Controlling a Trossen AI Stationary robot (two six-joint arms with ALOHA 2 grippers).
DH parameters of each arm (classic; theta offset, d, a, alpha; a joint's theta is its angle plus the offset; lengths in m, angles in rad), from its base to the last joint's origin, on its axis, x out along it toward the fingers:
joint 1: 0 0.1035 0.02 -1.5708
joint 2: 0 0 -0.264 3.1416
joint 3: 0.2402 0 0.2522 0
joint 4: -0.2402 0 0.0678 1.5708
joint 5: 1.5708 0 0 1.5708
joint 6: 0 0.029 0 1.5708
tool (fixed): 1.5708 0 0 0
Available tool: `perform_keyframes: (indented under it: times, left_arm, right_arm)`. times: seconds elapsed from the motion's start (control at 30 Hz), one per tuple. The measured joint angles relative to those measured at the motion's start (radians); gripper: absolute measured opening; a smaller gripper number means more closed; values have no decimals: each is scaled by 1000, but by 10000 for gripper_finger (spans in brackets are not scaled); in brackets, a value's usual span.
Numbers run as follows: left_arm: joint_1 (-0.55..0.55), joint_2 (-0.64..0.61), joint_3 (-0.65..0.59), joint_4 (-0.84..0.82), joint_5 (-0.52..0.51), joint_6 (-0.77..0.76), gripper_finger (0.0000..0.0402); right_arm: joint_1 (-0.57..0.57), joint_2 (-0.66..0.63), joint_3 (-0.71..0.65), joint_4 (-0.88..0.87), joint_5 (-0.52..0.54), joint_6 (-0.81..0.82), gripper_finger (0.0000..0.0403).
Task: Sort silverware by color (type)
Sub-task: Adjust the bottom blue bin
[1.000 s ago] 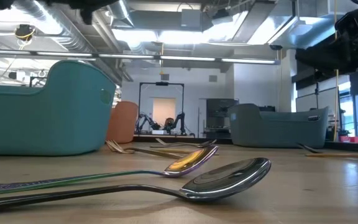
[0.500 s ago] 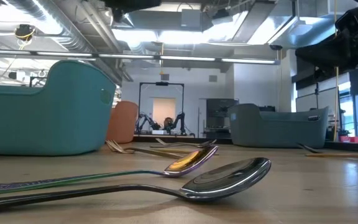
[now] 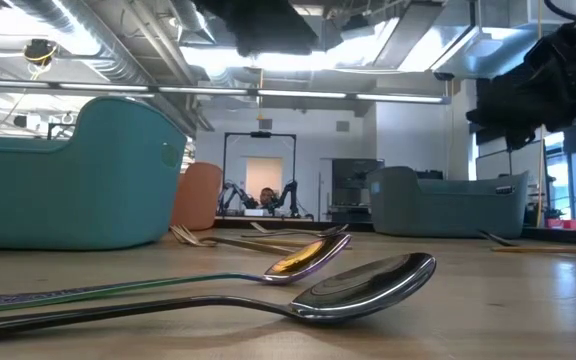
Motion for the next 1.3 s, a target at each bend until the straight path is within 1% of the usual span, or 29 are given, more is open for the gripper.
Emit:
perform_keyframes:
  times: [0.07, 0.13, 0.23, 0.3, 0.33, 0.43, 0.6, 0.67, 0.73, 1.03, 1.2, 1.3]
  left_arm:
    - [0, 43, 6, 28, -15, 37, 166]
    - [0, 81, 6, 54, -60, 67, 166]
    - [-6, 132, 6, 57, -116, 67, 166]
    - [-8, 160, 6, 40, -125, 32, 166]
    - [-8, 173, 6, 31, -113, 13, 166]
    - [2, 198, 7, -24, -17, -38, 166]
    - [19, 214, 67, -220, 80, -138, 166]
    - [24, 222, 85, -274, 109, -158, 166]
    - [26, 231, 83, -316, 121, -169, 166]
    - [26, 336, 84, -325, 151, -157, 166]
    - [26, 357, 84, -342, 185, -155, 166]
    - [26, 364, 83, -343, 186, -155, 166]
  right_arm:
    - [0, 15, 0, 0, -32, 1, 168]
    - [0, 28, 0, 2, -47, 2, 180]
    - [0, 40, 0, -2, -71, -11, 187]
    - [0, 44, 0, -2, -53, -44, 188]
    - [0, 46, 0, -2, -35, -53, 188]
    - [0, 50, 0, -2, -1, -55, 189]
    - [0, 51, 0, -2, 0, -55, 189]
    - [0, 51, 0, -5, 0, -56, 189]
    - [0, 53, 0, -5, 1, -56, 189]
    - [0, 57, 0, -5, 1, -58, 189]
    - [0, 57, 0, -5, 2, -56, 189]
    - [0, 57, 0, -5, 8, -56, 189]
